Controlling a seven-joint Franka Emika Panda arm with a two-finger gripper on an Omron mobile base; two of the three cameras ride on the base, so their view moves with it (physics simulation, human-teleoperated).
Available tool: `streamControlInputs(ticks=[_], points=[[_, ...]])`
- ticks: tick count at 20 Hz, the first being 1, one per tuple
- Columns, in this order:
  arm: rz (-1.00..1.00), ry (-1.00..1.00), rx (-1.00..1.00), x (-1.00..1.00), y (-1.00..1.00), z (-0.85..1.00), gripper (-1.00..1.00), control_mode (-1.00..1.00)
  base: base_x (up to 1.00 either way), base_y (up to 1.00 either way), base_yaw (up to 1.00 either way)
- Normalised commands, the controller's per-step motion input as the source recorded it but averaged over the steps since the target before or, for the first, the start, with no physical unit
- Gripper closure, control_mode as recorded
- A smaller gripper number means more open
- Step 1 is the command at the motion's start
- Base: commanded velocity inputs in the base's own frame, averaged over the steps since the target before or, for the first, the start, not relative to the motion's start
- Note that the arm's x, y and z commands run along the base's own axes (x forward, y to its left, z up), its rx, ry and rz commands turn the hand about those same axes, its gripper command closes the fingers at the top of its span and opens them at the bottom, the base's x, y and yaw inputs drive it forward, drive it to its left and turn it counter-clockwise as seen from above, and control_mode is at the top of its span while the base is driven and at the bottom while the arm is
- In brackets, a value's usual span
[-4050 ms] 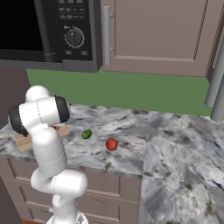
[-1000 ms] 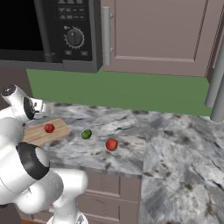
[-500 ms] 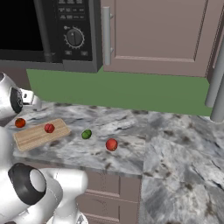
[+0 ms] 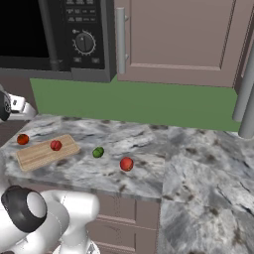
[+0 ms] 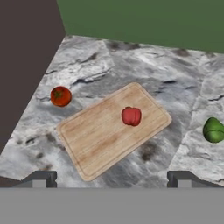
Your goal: Place the avocado, onion, tomato, and bell pepper on the cutting board.
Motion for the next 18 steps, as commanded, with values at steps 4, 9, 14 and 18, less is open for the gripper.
streamControlInputs(ticks=[4, 9, 14, 18], points=[[0.0, 0.0, -0.01, -0.08, 0.41, -0.07, -1.0, -1.0, 0.0, 0.0, 0.0], [0.02, 0.0, 0.0, 0.0, 0.29, -0.27, -1.0, -1.0, 0.0, 0.0, 0.0], [0.1, 0.0, 0.0, 0.01, 0.07, -0.22, -1.0, -1.0, 0.0, 0.0, 0.0], [0.09, 0.0, 0.0, 0.0, 0.01, -0.14, -1.0, -1.0, 0.0, 0.0, 0.0]])
